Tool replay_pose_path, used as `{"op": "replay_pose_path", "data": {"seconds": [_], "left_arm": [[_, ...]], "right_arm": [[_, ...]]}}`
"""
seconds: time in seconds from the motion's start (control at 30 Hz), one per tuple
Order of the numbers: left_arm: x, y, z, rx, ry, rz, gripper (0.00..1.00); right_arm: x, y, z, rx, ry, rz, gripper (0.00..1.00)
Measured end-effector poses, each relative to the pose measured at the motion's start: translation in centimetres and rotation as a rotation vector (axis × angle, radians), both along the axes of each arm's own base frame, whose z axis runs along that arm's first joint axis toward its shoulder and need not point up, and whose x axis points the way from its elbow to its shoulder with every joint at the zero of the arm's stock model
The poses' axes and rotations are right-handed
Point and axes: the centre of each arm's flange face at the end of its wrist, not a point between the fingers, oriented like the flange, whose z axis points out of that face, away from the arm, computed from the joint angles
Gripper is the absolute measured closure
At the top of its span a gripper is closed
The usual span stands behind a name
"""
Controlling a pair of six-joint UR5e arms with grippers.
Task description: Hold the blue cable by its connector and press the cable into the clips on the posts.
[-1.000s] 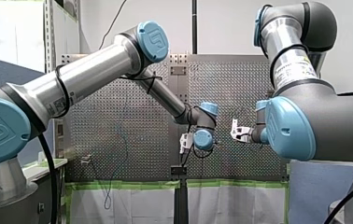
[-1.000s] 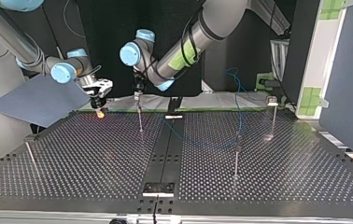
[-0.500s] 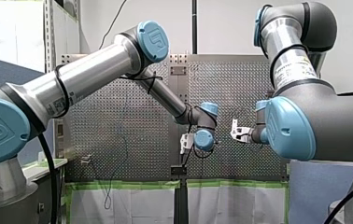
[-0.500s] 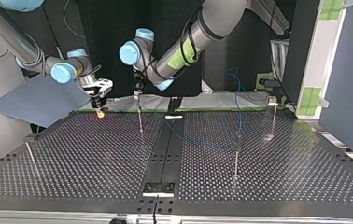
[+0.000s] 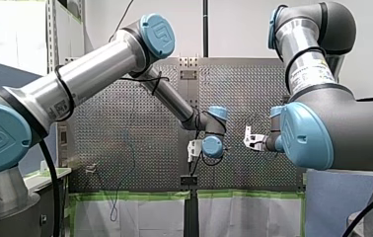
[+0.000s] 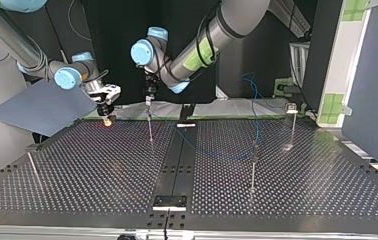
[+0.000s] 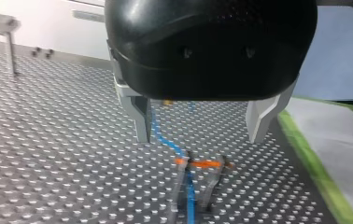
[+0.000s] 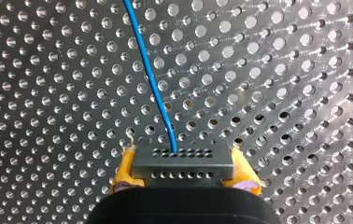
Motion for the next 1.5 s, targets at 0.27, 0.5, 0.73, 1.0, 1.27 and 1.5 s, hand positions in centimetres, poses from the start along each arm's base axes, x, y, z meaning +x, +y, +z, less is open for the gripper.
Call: {"op": "replay_pose_path", "data": {"seconds": [0.27, 0.5, 0.73, 1.0, 1.27, 1.5], "left_arm": [[-0.3, 1.2, 2.8, -0.053, -0.049, 0.02, 0.0], [-0.6, 2.5, 5.2, -0.099, -0.093, 0.03, 0.0], [-0.2, 4.3, 7.5, -0.162, -0.13, 0.052, 0.0], [-1.3, 6.0, 9.8, -0.207, -0.161, 0.079, 0.0], [-4.2, 7.0, 11.6, -0.256, -0.159, 0.088, 0.0], [-6.7, 8.0, 12.9, -0.275, -0.143, 0.074, 0.0]], "right_arm": [[-0.1, 0.1, 0.0, 0.007, 0.001, -0.001, 1.0], [-0.2, 0.1, -0.1, 0.012, 0.002, -0.002, 1.0], [-0.2, 0.1, -0.1, 0.015, 0.002, -0.003, 1.0], [-0.5, 0.1, -0.1, 0.022, 0.004, -0.007, 1.0], [-0.7, -0.1, -0.1, 0.023, 0.002, -0.012, 1.0], [-1.0, -0.2, -0.1, 0.023, 0.004, -0.017, 1.0]]}}
